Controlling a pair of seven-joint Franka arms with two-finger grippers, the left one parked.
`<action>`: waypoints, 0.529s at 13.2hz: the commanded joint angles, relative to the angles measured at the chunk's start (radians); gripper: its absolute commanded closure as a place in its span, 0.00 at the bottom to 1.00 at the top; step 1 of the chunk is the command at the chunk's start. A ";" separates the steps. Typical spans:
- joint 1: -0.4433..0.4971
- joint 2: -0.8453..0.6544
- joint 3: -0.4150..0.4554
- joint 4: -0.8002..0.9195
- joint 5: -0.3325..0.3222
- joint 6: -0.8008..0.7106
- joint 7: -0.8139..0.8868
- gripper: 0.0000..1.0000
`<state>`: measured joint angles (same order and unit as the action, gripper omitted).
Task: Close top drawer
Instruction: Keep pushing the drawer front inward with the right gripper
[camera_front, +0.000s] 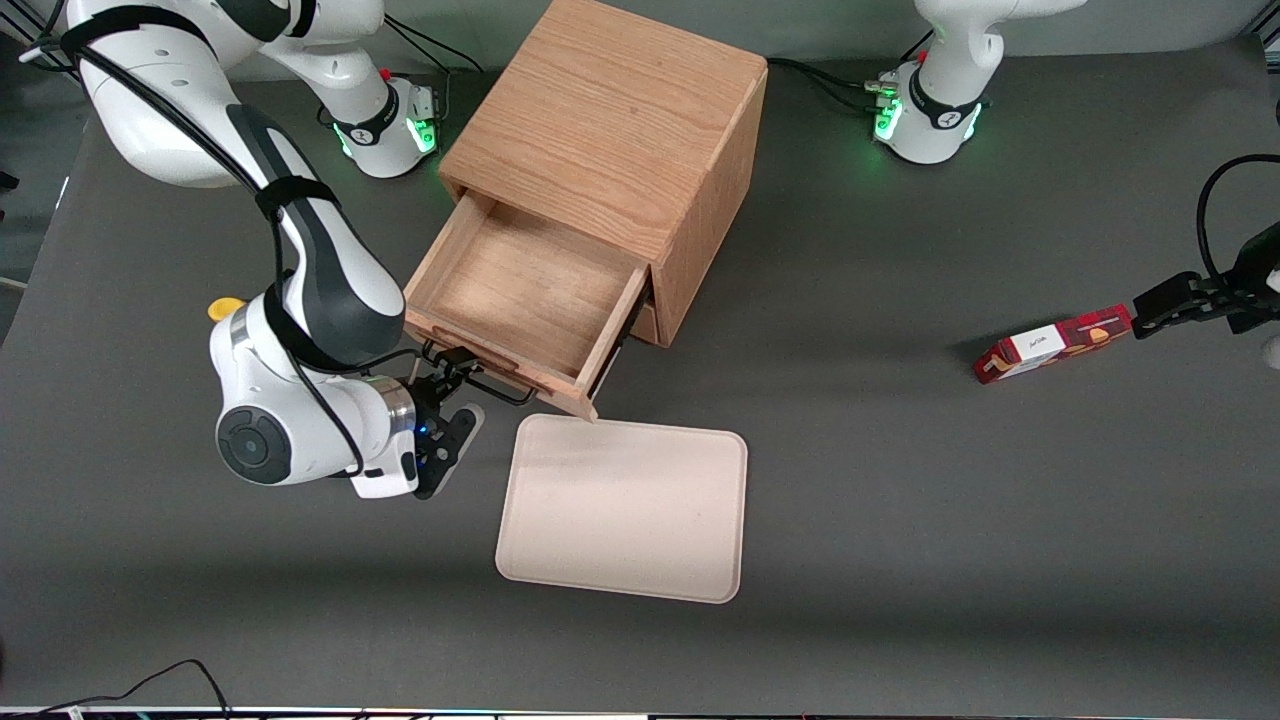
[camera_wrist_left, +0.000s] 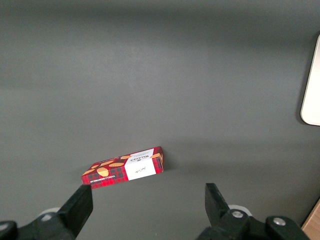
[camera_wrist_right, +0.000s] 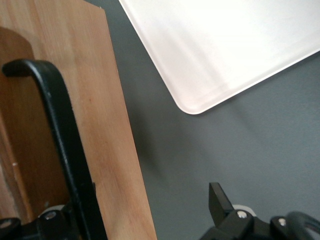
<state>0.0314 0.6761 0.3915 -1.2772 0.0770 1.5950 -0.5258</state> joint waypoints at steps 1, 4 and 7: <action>-0.007 -0.052 0.026 -0.068 -0.016 0.016 0.044 0.00; -0.007 -0.078 0.041 -0.114 -0.014 0.023 0.058 0.00; -0.007 -0.096 0.052 -0.148 -0.014 0.023 0.075 0.00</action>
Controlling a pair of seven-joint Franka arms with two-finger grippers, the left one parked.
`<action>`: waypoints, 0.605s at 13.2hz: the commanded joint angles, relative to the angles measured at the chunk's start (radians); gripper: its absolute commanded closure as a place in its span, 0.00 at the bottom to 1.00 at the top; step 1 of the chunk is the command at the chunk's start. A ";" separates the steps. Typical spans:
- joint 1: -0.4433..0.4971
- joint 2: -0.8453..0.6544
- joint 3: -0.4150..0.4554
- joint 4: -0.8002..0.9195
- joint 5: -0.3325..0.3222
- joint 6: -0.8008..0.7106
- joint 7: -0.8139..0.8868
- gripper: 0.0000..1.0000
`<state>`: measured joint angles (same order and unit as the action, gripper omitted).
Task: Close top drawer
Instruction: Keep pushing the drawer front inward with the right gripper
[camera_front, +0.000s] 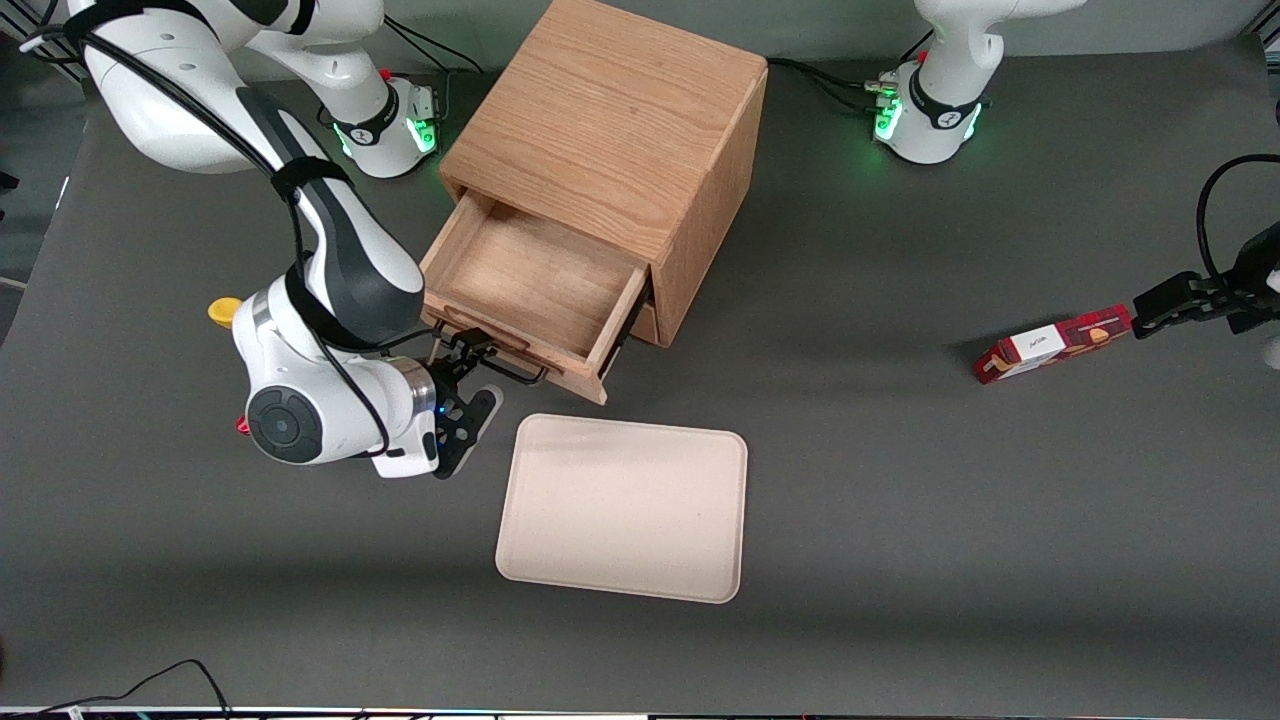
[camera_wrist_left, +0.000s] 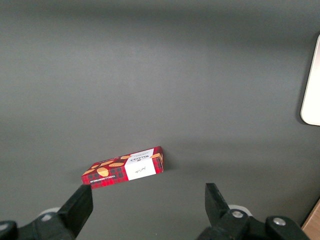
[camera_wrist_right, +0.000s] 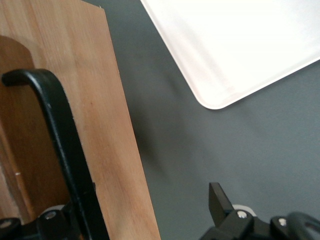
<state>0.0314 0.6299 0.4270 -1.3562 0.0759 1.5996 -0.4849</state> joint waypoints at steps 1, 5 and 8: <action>-0.007 -0.056 0.022 -0.078 -0.013 0.022 0.041 0.00; -0.010 -0.090 0.047 -0.155 -0.013 0.068 0.072 0.00; -0.011 -0.114 0.065 -0.193 -0.010 0.068 0.074 0.00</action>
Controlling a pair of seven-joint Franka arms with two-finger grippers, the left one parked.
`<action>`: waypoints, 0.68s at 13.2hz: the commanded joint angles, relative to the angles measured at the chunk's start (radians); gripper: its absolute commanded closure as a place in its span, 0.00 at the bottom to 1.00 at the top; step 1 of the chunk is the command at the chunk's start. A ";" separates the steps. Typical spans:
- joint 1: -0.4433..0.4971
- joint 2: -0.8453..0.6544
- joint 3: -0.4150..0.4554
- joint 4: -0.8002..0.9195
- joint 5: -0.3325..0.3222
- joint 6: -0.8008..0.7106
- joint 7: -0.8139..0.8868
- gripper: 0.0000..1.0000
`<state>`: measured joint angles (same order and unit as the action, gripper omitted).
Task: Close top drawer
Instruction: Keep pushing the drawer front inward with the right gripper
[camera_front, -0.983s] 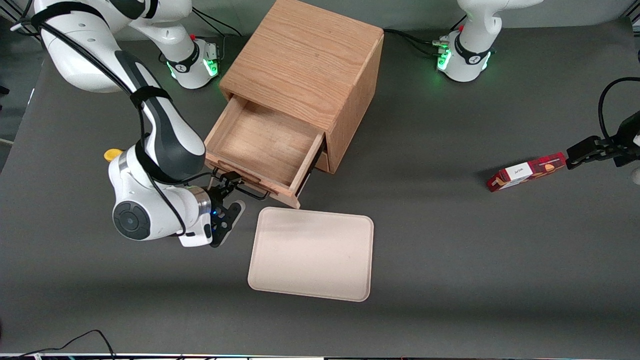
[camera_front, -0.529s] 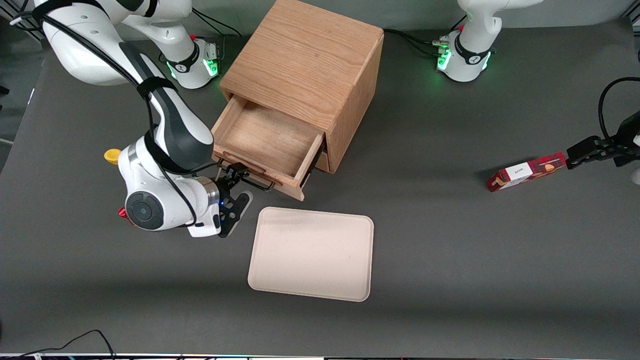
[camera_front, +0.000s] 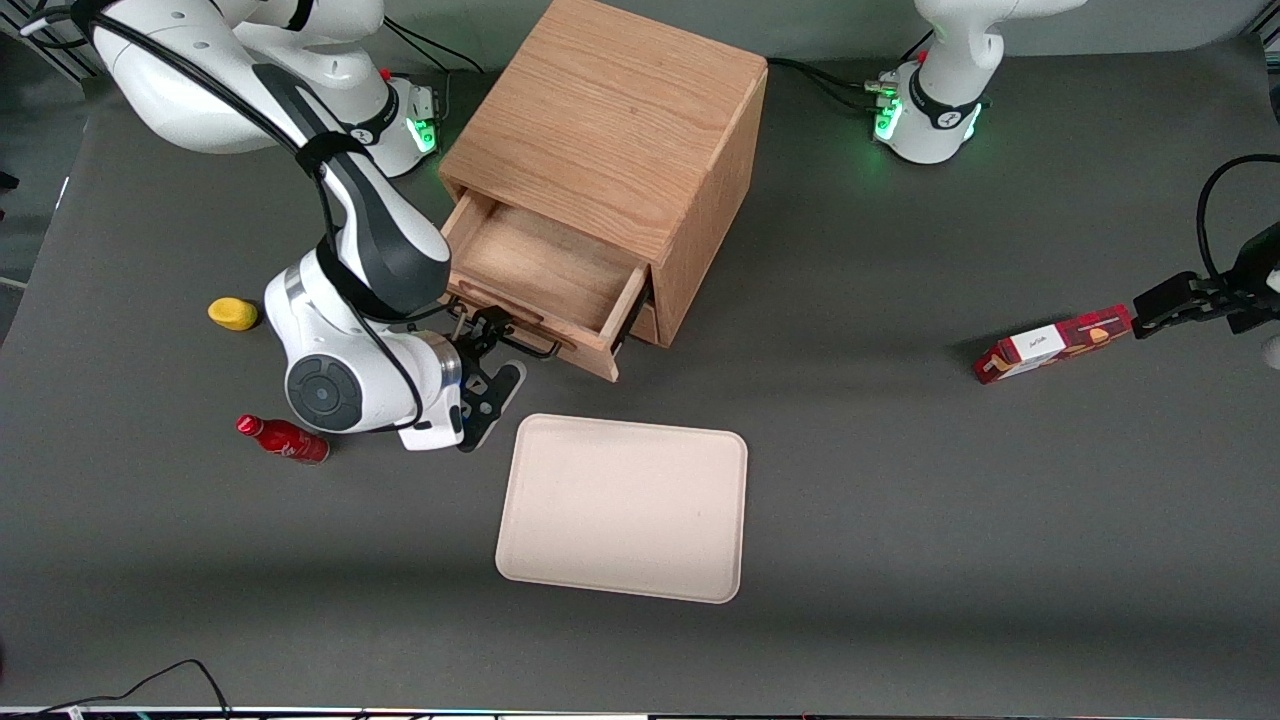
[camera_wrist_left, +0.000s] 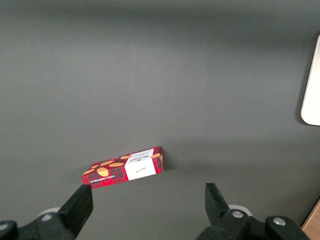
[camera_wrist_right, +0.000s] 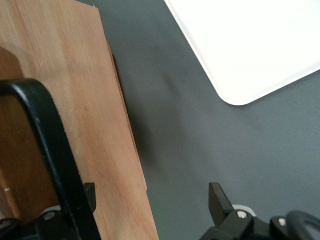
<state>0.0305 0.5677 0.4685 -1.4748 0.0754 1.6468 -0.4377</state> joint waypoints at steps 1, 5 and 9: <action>-0.011 -0.054 0.025 -0.084 -0.009 0.022 0.037 0.00; -0.014 -0.083 0.050 -0.136 -0.005 0.042 0.062 0.00; -0.015 -0.112 0.070 -0.179 -0.002 0.059 0.097 0.00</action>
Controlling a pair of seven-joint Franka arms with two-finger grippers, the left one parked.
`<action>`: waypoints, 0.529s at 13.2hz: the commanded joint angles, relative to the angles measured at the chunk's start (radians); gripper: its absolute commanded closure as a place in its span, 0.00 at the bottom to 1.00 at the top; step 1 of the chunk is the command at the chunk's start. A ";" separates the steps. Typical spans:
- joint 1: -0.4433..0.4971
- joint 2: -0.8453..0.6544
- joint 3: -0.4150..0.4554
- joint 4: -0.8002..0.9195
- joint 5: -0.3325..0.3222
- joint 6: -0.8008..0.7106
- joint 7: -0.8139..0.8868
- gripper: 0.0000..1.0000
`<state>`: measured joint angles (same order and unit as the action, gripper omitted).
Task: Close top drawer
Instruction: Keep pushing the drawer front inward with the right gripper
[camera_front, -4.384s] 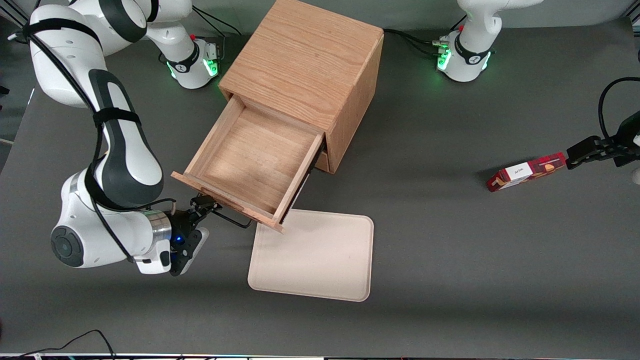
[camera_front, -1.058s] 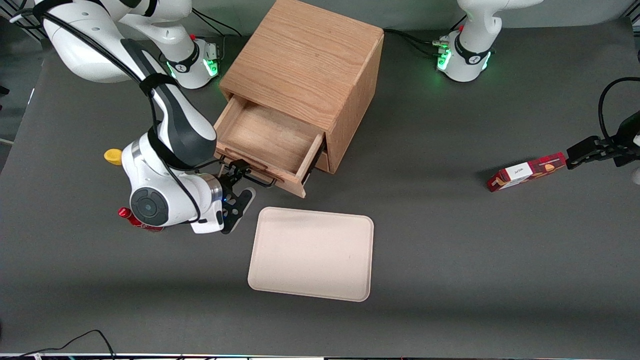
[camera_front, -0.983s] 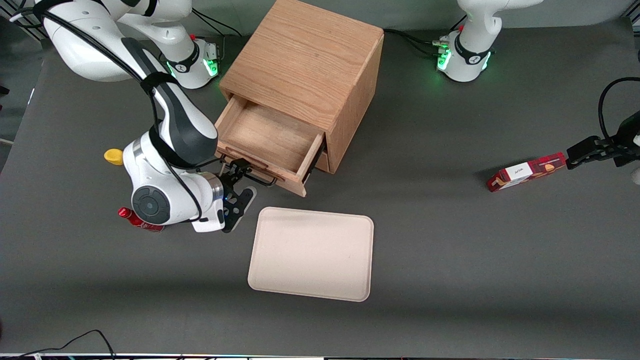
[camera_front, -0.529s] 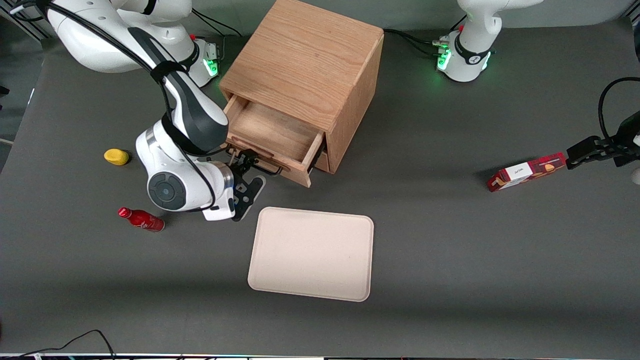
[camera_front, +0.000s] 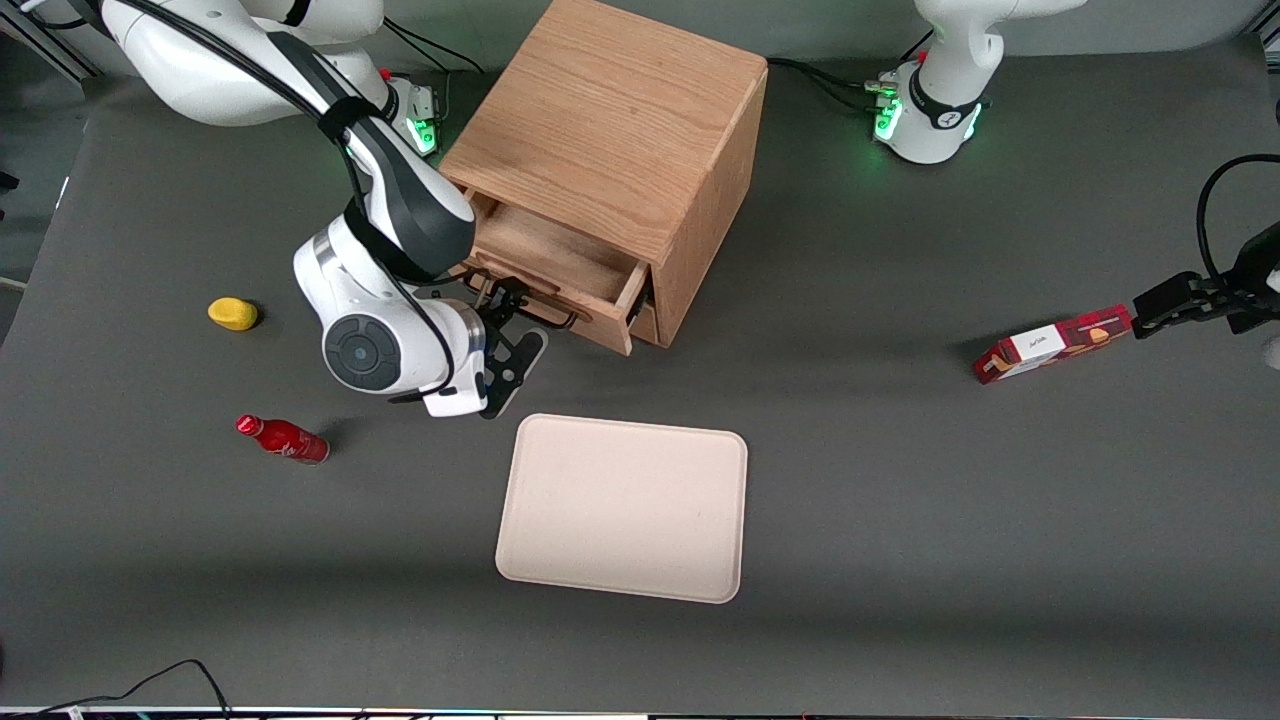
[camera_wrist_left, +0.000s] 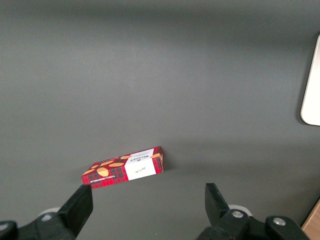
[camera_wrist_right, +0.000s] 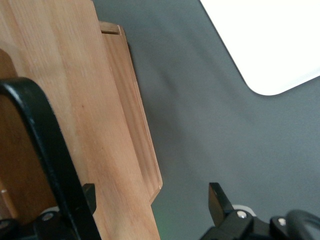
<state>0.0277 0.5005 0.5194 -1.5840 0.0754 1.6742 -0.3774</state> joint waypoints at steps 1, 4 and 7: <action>-0.012 -0.059 0.019 -0.086 0.001 0.033 0.038 0.00; -0.011 -0.085 0.021 -0.128 0.006 0.054 0.046 0.00; -0.006 -0.106 0.034 -0.166 0.006 0.090 0.078 0.00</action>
<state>0.0274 0.4406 0.5366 -1.6725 0.0766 1.7218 -0.3400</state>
